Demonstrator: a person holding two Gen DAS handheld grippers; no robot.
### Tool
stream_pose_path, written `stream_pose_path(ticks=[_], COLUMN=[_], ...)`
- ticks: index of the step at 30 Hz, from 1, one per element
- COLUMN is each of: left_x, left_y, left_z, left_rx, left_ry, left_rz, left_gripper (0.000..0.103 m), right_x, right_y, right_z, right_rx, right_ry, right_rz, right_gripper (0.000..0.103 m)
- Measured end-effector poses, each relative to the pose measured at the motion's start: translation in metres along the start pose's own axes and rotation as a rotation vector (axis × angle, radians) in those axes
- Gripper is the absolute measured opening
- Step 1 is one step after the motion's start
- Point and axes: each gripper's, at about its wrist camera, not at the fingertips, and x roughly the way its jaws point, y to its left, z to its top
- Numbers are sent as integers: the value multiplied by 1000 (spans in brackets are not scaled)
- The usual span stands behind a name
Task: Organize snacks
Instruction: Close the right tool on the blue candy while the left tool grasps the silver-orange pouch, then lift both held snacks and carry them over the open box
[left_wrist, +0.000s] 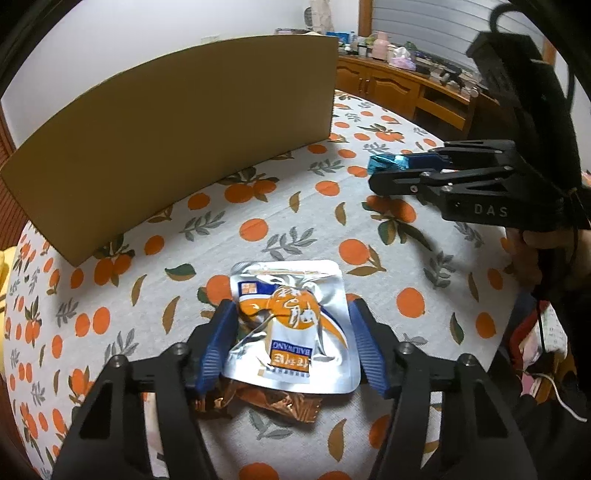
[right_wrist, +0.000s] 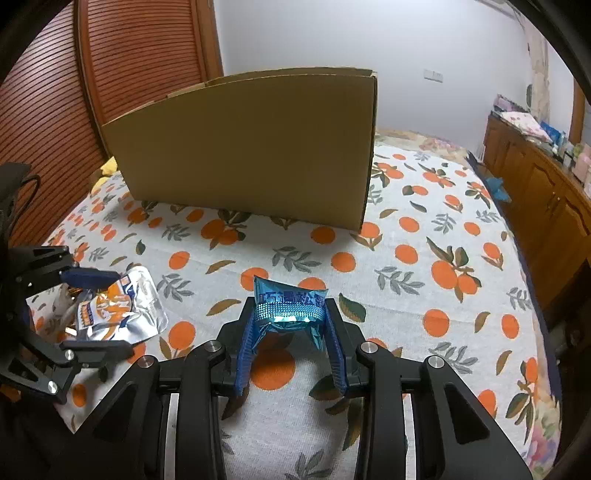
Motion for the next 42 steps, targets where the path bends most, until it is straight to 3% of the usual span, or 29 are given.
stream_pose_path(ticks=[17, 42], left_x=[-21, -65], left_y=[10, 47], left_z=[10, 42], left_rx=[-36, -100], left_ry=[-91, -239], left_rz=[-6, 63], left_gripper=[59, 60], right_x=[-2, -9], right_y=[-3, -4], right_z=[-1, -2], right_rx=[7, 18], right_ry=[-13, -45], right_rz=[-5, -21], right_gripper=[34, 34])
